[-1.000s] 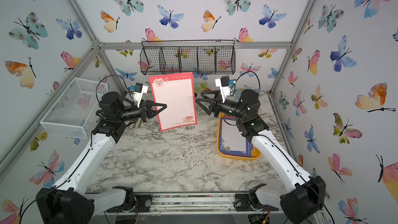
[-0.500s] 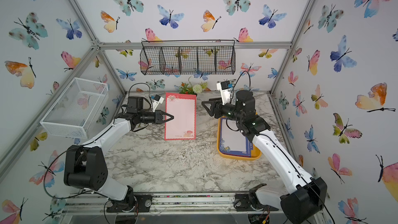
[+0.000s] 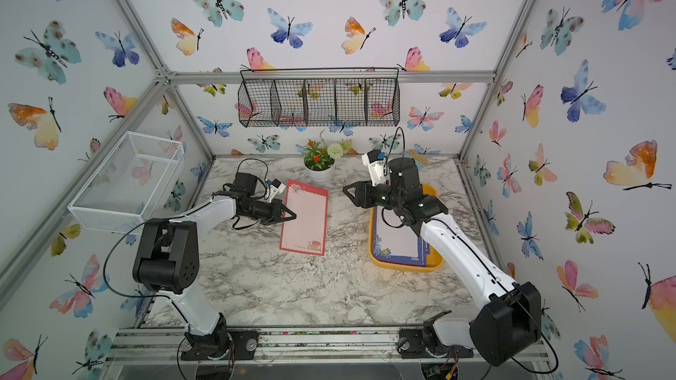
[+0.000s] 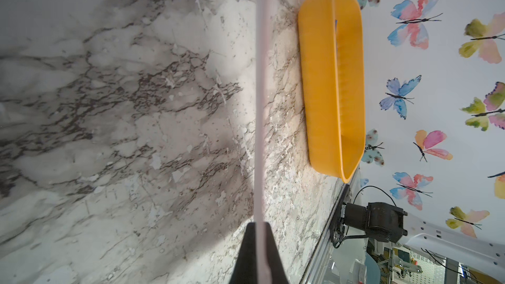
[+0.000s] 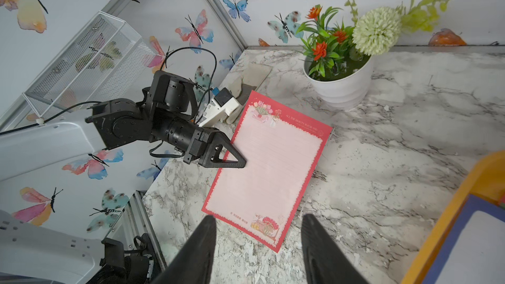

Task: Take out the stationery paper from the storage box
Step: Place the stationery paper at the center of the board.

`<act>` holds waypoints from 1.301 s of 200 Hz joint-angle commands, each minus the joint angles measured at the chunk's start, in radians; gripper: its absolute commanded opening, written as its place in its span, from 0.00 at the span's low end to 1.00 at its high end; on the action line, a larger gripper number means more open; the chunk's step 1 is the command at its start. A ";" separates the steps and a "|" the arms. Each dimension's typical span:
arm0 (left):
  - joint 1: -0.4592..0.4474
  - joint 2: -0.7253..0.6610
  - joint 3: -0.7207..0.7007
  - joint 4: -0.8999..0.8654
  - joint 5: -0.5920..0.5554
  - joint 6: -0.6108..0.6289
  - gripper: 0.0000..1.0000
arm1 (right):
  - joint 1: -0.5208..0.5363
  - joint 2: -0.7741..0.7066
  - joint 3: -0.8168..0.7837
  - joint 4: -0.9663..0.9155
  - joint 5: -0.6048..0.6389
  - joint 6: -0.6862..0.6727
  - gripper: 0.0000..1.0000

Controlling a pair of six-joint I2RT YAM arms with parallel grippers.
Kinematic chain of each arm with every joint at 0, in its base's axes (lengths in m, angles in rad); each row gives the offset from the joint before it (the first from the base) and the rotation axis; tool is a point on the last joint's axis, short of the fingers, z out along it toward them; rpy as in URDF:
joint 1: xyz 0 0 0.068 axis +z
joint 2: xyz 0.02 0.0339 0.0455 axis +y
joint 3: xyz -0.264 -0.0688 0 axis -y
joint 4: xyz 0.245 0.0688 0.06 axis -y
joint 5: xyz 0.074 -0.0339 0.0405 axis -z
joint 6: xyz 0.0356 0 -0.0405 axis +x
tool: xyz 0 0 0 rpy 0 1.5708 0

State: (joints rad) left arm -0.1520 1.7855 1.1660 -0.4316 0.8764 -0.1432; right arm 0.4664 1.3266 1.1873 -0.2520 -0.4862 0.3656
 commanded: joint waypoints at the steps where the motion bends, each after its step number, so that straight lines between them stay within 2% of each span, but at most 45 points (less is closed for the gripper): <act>1: 0.007 0.018 -0.012 -0.048 -0.068 0.026 0.00 | 0.003 0.011 -0.008 -0.030 0.017 -0.001 0.53; 38: 0.046 0.041 -0.058 -0.045 -0.095 0.003 0.00 | 0.003 0.031 0.003 -0.047 0.023 0.015 0.52; 100: 0.077 0.051 -0.075 -0.067 -0.156 0.062 0.00 | 0.004 0.086 0.084 -0.198 0.021 -0.011 0.50; 146: 0.074 0.096 -0.049 -0.098 -0.147 0.087 0.00 | 0.003 0.065 0.041 -0.228 0.037 -0.001 0.49; 177: 0.074 0.125 -0.037 -0.122 -0.187 0.095 0.01 | 0.004 0.057 0.023 -0.224 0.046 0.010 0.49; 203: 0.074 0.134 -0.032 -0.131 -0.219 0.097 0.09 | 0.003 0.063 0.028 -0.224 0.058 0.009 0.49; 217: 0.074 0.133 -0.031 -0.136 -0.239 0.096 0.19 | 0.004 0.069 0.034 -0.225 0.065 0.007 0.49; 260: 0.076 0.125 -0.029 -0.141 -0.283 0.091 0.38 | 0.003 0.099 0.074 -0.240 0.091 -0.010 0.49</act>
State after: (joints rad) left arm -0.0795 1.9049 1.1263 -0.5423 0.6571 -0.0631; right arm 0.4664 1.4078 1.2240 -0.4534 -0.4271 0.3721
